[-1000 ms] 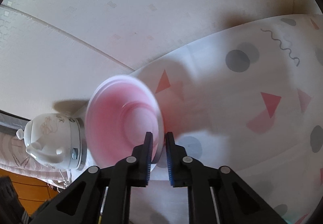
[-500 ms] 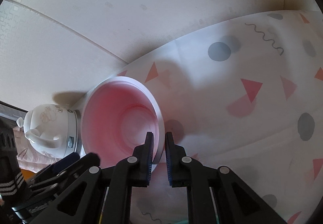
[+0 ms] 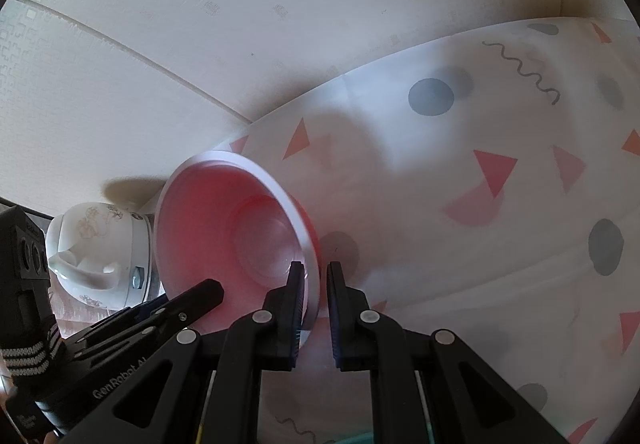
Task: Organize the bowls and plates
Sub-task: 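Close both grippers on the rim of the pink-and-red bowl, then lift the pink-and-red bowl with both grippers and lower it into the yellow bowl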
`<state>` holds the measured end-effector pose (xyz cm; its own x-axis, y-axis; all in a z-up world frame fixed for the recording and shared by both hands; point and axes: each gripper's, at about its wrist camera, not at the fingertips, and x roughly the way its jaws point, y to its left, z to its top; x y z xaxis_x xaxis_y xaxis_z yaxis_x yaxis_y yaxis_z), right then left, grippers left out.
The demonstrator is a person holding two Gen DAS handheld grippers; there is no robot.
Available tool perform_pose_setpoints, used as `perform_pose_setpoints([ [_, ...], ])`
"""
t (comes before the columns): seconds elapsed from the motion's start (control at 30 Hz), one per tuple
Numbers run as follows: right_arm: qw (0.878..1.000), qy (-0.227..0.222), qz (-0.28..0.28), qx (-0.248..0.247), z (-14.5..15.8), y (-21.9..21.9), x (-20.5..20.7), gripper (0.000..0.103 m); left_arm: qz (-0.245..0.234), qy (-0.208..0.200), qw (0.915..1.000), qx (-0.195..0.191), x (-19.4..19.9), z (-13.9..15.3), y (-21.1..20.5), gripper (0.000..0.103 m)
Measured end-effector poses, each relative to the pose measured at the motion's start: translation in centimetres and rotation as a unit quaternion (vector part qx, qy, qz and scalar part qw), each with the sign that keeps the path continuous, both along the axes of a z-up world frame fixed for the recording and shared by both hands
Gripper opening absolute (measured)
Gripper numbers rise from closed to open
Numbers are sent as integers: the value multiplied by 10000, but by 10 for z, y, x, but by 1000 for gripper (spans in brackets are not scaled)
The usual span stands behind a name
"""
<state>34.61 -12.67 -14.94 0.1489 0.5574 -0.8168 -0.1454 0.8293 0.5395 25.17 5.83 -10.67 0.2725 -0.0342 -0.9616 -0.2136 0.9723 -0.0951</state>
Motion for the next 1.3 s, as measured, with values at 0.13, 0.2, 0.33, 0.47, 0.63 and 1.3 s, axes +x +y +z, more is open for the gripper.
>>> perform_pose_setpoints([
  [0.13, 10000, 6, -4, 0, 0, 0, -1, 11, -175, -104, 9996, 172, -5, 3, -8, 13],
  [0.2, 10000, 5, -31, -4, 0, -1, -1, 11, -244, -164, 9992, 262, -8, 6, -10, 12],
  [0.33, 10000, -69, -4, -27, 4, -4, -3, 11, -281, -322, 9985, 333, -16, 15, -13, 10],
  [0.47, 9999, -126, -29, 29, 13, -6, -10, 11, -303, -472, 9978, 354, -25, 27, -15, 10],
  [0.63, 9997, -205, -43, 95, 22, -9, -17, 11, -294, -647, 9968, 356, -42, 44, -16, 10],
  [1.3, 9975, -603, 246, 284, 76, 1, -71, 11, -129, -1128, 9934, 155, -113, 80, 4, 10],
])
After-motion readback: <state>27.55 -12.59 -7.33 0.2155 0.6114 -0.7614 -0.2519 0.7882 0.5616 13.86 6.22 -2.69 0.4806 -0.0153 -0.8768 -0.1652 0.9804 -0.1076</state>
